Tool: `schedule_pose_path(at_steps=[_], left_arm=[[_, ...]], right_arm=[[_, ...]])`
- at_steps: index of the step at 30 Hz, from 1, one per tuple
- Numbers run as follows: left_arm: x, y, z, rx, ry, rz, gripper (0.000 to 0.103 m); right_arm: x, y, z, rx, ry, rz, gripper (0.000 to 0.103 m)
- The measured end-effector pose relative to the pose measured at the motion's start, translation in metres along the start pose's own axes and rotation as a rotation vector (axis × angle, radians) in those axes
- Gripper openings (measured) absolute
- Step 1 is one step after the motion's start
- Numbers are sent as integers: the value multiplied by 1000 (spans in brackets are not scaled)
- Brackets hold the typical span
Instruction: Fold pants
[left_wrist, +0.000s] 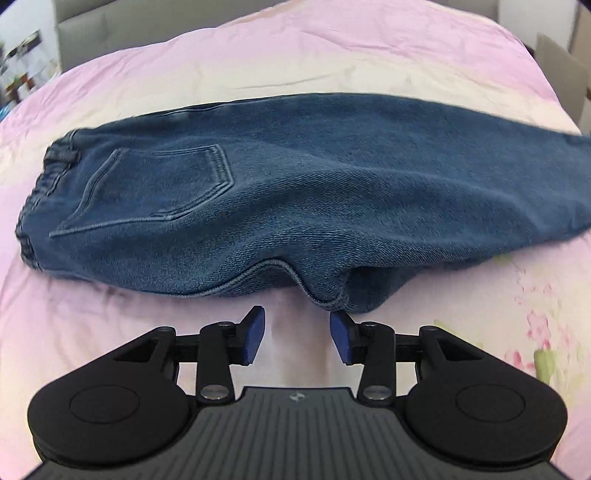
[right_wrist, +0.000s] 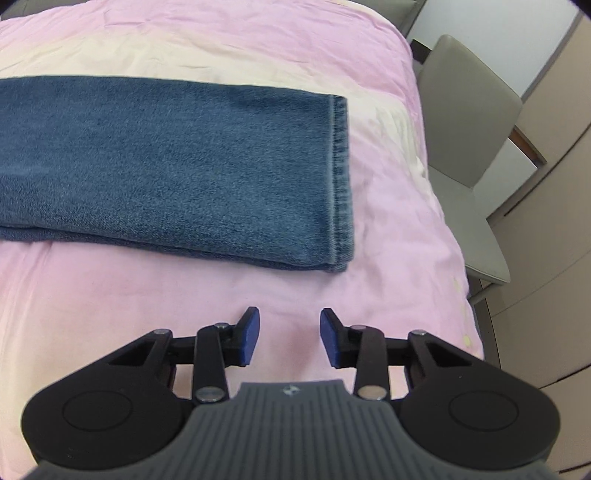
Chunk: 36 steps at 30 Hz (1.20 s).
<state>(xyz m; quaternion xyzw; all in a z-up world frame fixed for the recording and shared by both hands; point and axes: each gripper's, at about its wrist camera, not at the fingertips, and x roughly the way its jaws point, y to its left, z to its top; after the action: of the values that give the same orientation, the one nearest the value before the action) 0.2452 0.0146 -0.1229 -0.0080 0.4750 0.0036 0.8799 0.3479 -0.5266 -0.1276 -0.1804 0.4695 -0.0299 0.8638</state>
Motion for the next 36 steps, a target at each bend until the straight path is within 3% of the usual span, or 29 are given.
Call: schedule_pose_path(at_steps=[4,7,9,11,14,16,17,19,21,26,30,36], left_arm=[[-7,4,1,-136,-23,-72,45],[-12,-2,-1,-165,-42,-114,53],[-12,-7,0,-162,-51,-103,55],[-4,-10,5,-167,-33,-36,54],[5,1,15,-261,-32,-12,39],[4,9,23,-361,-16,-53,23],[-2,9,26,-374,-16,-49,20],[-18,0,33,-296,-12,9,17],[-28,1,36,-244,31,8,16],[19,11,15,-237,230,-12,16],[33,13,11,-236,246,-17,16],[42,9,23,-133,292,1,17]], right_arm=[[5,8,1,-40,-12,1,32],[6,9,0,-50,-14,-2,33],[4,9,-1,-55,-12,-5,33],[2,9,-1,-59,-12,-4,33],[-2,8,-2,-61,-14,-3,33],[-5,7,-2,-58,-12,-2,35],[-7,7,-2,-63,-10,-2,35],[-11,7,-2,-80,-10,-12,35],[-14,5,0,-89,-14,-20,35],[-13,-4,4,-70,-13,-48,35],[-19,-19,11,-9,-18,-24,35],[-18,-55,41,135,-42,-4,35]])
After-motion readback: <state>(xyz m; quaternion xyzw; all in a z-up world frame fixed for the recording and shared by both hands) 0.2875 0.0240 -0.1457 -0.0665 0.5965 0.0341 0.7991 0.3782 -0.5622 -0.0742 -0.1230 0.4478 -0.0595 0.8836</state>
